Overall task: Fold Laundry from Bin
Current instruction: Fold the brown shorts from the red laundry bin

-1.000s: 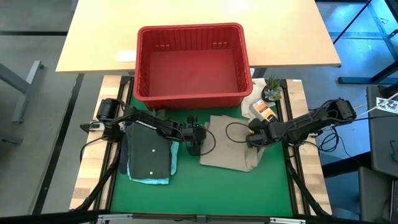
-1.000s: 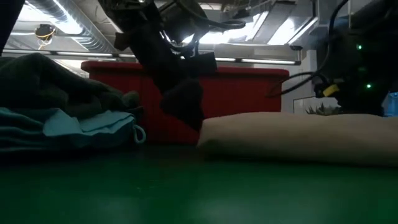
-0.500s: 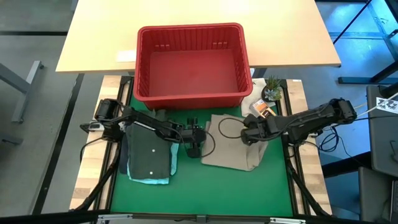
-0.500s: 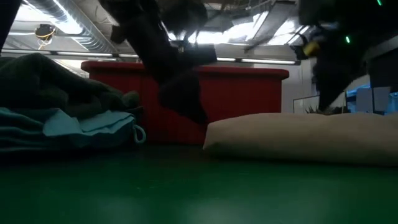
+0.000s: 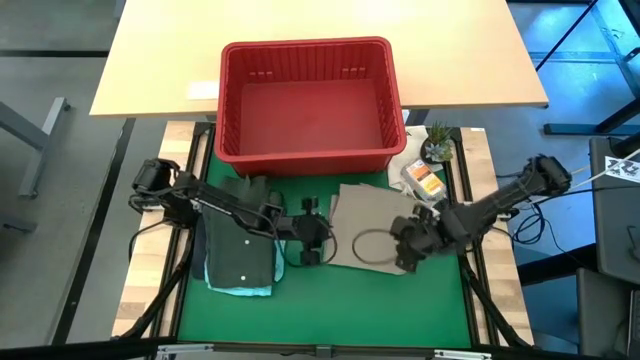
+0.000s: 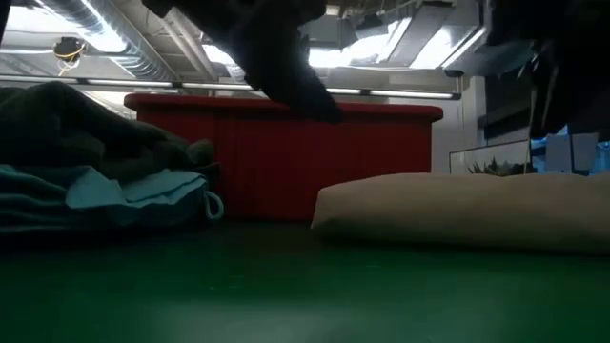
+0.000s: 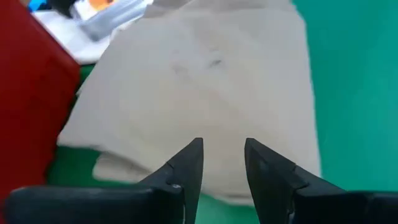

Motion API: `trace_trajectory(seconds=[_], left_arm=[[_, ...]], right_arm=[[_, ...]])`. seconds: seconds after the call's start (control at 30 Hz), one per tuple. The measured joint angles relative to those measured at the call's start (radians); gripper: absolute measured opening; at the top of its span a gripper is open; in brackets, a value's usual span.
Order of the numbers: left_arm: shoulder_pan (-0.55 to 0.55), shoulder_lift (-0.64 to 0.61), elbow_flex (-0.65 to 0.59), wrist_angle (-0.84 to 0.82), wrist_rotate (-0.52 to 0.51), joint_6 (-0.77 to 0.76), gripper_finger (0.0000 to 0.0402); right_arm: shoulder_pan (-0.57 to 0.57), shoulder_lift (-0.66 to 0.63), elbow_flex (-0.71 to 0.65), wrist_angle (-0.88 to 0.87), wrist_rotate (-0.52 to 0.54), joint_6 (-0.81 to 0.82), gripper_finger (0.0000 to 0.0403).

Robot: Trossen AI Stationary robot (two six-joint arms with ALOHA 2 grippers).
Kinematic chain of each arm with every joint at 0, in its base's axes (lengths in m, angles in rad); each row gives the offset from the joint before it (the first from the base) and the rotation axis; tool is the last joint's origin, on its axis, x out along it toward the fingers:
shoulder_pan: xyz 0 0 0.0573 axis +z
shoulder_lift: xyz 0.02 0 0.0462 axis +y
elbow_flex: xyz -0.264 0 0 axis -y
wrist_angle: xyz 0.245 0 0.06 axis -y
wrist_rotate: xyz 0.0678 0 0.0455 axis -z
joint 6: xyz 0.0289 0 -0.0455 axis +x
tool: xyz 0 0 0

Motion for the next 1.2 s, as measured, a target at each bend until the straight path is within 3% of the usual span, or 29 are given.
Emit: trace_trajectory(seconds=[0.13, 0.4, 0.67, 1.2], left_arm=[[-0.022, 0.030, -0.001, 0.072, -0.002, -0.013, 0.0100], [-0.028, 0.139, -0.001, 0.126, -0.008, -0.020, 0.0079], [-0.023, 0.207, -0.001, 0.144, -0.003, -0.019, 0.0068], [-0.023, 0.281, 0.000, 0.139, 0.014, -0.026, 0.0064]], right_arm=[[0.090, 0.014, 0.000, 0.002, 0.127, 0.029, 0.0183], [0.163, 0.141, 0.000, -0.003, 0.141, 0.033, 0.0183], [0.160, 0.257, -0.001, -0.012, 0.077, 0.035, 0.0183], [0.161, 0.264, -0.001, -0.053, -0.053, 0.109, 0.0183]])
